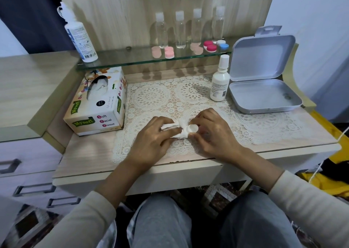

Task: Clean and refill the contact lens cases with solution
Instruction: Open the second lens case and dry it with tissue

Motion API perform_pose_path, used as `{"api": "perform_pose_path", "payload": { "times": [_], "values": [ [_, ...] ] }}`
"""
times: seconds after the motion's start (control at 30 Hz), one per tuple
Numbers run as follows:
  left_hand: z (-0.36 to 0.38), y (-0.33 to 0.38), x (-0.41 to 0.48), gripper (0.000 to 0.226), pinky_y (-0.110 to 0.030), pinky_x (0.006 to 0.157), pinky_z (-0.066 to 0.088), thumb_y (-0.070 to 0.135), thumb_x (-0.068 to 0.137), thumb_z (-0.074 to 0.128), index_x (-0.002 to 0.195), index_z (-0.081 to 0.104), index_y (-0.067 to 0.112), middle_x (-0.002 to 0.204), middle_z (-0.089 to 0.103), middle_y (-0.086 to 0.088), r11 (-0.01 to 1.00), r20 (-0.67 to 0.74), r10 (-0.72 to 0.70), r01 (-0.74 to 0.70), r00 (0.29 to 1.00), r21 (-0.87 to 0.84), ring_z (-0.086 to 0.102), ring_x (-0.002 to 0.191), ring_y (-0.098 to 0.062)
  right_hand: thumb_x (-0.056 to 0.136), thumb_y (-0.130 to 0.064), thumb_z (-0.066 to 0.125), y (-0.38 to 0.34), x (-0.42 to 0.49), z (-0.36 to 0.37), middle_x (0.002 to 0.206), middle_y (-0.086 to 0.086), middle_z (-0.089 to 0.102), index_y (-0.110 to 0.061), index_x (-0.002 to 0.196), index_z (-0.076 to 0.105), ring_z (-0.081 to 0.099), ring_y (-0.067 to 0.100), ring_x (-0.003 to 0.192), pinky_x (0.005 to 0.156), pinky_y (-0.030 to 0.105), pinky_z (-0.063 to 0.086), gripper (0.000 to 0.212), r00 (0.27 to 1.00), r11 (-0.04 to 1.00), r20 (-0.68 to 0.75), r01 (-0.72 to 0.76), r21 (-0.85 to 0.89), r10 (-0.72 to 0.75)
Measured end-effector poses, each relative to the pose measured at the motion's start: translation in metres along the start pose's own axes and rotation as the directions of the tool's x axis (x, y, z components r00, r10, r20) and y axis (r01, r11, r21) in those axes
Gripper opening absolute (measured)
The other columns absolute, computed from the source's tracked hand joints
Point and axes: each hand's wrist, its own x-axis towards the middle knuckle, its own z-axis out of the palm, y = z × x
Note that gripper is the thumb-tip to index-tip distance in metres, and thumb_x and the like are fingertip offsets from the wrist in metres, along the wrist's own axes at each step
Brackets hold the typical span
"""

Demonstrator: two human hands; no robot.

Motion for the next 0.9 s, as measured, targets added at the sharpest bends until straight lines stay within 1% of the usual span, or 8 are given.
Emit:
{"api": "perform_pose_path", "payload": {
  "times": [0.2, 0.3, 0.4, 0.47, 0.6, 0.77, 0.83, 0.9],
  "values": [
    [-0.001, 0.0, 0.0, 0.014, -0.024, 0.06, 0.035, 0.011, 0.077, 0.06, 0.089, 0.068, 0.01, 0.078, 0.056, -0.008, 0.999, -0.025, 0.006, -0.007, 1.0, -0.034, 0.045, 0.075, -0.016, 0.073, -0.016, 0.069, -0.001, 0.0, 0.002, 0.081, 0.01, 0.059, -0.002, 0.088, 0.066, 0.053, 0.025, 0.079, 0.068, 0.021, 0.037, 0.021, 0.999, 0.999, 0.031, 0.022, -0.034, -0.021],
    [0.0, 0.0, -0.001, 0.016, -0.022, 0.06, 0.032, 0.011, 0.078, 0.058, 0.093, 0.062, 0.014, 0.08, 0.052, -0.005, 0.999, -0.036, 0.028, -0.029, 0.999, -0.013, 0.043, 0.074, -0.016, 0.074, -0.017, 0.068, -0.002, 0.0, 0.001, 0.08, 0.009, 0.058, -0.003, 0.089, 0.066, 0.052, 0.025, 0.079, 0.068, 0.021, 0.036, 0.021, 0.999, 0.999, 0.033, 0.023, -0.028, -0.022],
    [0.0, 0.003, 0.0, 0.014, -0.019, 0.063, 0.029, 0.014, 0.08, 0.054, 0.094, 0.055, 0.018, 0.086, 0.041, 0.003, 1.0, -0.046, 0.027, -0.028, 0.999, -0.012, 0.042, 0.075, -0.016, 0.078, -0.026, 0.06, -0.003, 0.0, 0.0, 0.08, 0.009, 0.057, -0.003, 0.09, 0.065, 0.051, 0.024, 0.079, 0.068, 0.022, 0.037, 0.026, 0.999, 1.0, 0.032, 0.026, -0.018, -0.025],
    [0.0, 0.005, -0.001, 0.013, -0.02, 0.063, 0.033, 0.016, 0.081, 0.053, 0.093, 0.051, 0.019, 0.088, 0.039, 0.005, 1.0, -0.047, 0.014, -0.014, 0.999, -0.012, 0.043, 0.077, -0.016, 0.078, -0.028, 0.058, -0.003, -0.001, 0.001, 0.08, 0.009, 0.056, -0.003, 0.09, 0.065, 0.05, 0.023, 0.079, 0.067, 0.022, 0.036, 0.028, 0.999, 1.0, 0.029, 0.022, -0.017, -0.022],
    [-0.001, 0.006, -0.003, 0.014, -0.028, 0.067, 0.044, 0.017, 0.08, 0.057, 0.094, 0.052, 0.018, 0.096, 0.047, 0.002, 0.994, -0.078, -0.05, 0.042, 0.996, -0.096, 0.052, 0.085, -0.018, 0.077, -0.023, 0.065, -0.002, -0.001, 0.002, 0.077, 0.008, 0.055, -0.003, 0.089, 0.065, 0.049, 0.022, 0.076, 0.064, 0.025, 0.037, 0.024, 1.0, 1.0, 0.009, -0.005, -0.022, 0.006],
    [-0.008, 0.005, -0.003, 0.019, -0.016, 0.076, 0.044, 0.015, 0.083, 0.06, 0.101, 0.058, 0.017, 0.095, 0.06, -0.011, 0.97, -0.162, -0.16, 0.125, 0.974, -0.209, 0.056, 0.088, -0.014, 0.078, -0.035, 0.062, -0.002, 0.0, 0.001, 0.075, 0.007, 0.055, -0.005, 0.089, 0.067, 0.045, 0.018, 0.076, 0.061, 0.023, 0.034, 0.032, 0.998, 0.999, -0.041, -0.041, -0.023, 0.04],
    [-0.012, 0.008, -0.001, 0.022, -0.01, 0.079, 0.042, 0.013, 0.084, 0.059, 0.105, 0.059, 0.018, 0.095, 0.062, -0.009, 0.952, -0.198, -0.211, 0.156, 0.957, -0.262, 0.057, 0.089, -0.01, 0.076, -0.035, 0.068, -0.001, -0.001, 0.002, 0.075, 0.005, 0.055, -0.006, 0.09, 0.068, 0.046, 0.017, 0.076, 0.06, 0.023, 0.035, 0.032, 0.996, 0.998, -0.066, -0.063, -0.023, 0.061],
    [-0.019, 0.013, 0.0, 0.034, -0.006, 0.082, 0.041, 0.014, 0.083, 0.062, 0.115, 0.055, 0.023, 0.098, 0.062, 0.001, 0.914, -0.184, -0.316, 0.246, 0.931, -0.324, 0.057, 0.092, 0.0, 0.072, -0.031, 0.073, -0.001, -0.001, 0.002, 0.075, 0.005, 0.055, -0.006, 0.091, 0.068, 0.047, 0.018, 0.076, 0.059, 0.023, 0.036, 0.032, 0.995, 0.997, -0.072, -0.072, -0.03, 0.069]
  ]
}}
